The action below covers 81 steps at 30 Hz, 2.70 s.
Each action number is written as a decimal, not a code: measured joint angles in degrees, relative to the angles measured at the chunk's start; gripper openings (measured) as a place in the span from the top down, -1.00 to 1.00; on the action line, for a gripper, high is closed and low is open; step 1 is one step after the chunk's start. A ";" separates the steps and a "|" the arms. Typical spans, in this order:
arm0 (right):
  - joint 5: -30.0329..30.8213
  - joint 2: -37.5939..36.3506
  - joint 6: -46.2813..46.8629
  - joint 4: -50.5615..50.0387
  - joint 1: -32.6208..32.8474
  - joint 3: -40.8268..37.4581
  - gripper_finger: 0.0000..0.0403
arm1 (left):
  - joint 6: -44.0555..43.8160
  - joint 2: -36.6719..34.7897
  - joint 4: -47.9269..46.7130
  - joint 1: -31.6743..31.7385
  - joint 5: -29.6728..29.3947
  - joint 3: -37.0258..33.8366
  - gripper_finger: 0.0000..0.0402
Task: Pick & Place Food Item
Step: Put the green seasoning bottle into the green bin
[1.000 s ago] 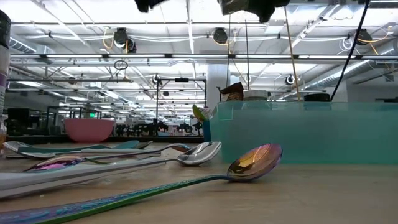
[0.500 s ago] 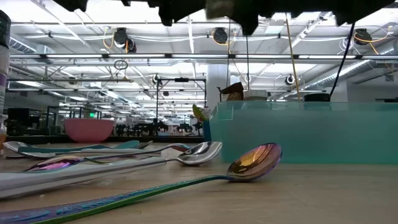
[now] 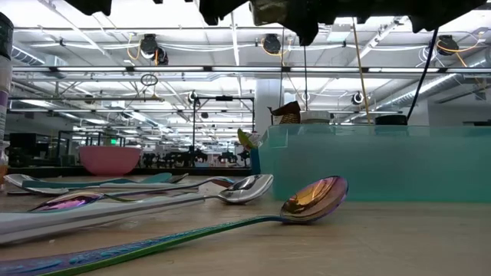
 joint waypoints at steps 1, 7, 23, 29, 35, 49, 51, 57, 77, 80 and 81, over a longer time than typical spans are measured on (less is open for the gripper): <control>0.04 -0.01 0.06 0.22 -0.02 0.00 0.06 | 0.00 0.00 0.00 0.07 0.00 -0.01 -0.97; 0.05 0.47 0.16 2.57 -0.05 0.00 0.06 | -0.16 0.94 0.68 0.44 -0.02 -0.05 -0.97; -0.07 3.78 -1.38 4.46 0.05 1.29 0.06 | -1.92 2.88 4.76 1.45 1.99 -0.10 -0.26; 0.26 3.20 -0.29 0.38 0.09 1.38 0.06 | -2.47 2.88 4.07 1.47 1.90 -0.14 0.01; 0.23 -4.35 1.38 -18.99 0.13 1.22 -0.50 | -2.34 -0.99 -4.44 0.89 2.81 -0.09 0.01; 7.86 -8.41 3.21 -15.73 4.62 1.01 -0.88 | -6.67 5.99 -9.16 1.64 -1.25 0.22 0.01; 7.78 -7.00 3.08 -14.71 4.23 0.96 -0.88 | -6.73 7.44 -9.15 1.87 -1.47 1.75 0.01; 7.23 -3.14 5.42 -13.60 0.94 0.96 -0.88 | -6.20 11.00 -14.07 1.89 -0.38 6.74 0.01; 3.23 -6.30 4.94 -20.00 3.28 0.96 -0.23 | -5.48 11.26 -17.98 1.84 -0.44 8.38 0.01; 4.50 -6.23 4.99 -21.40 3.07 0.98 -0.21 | -5.50 11.26 -17.54 1.84 -0.46 8.38 0.01; 5.03 -6.22 4.99 -21.40 3.07 0.98 -0.21 | -5.55 11.26 -17.34 1.85 -0.51 8.38 0.01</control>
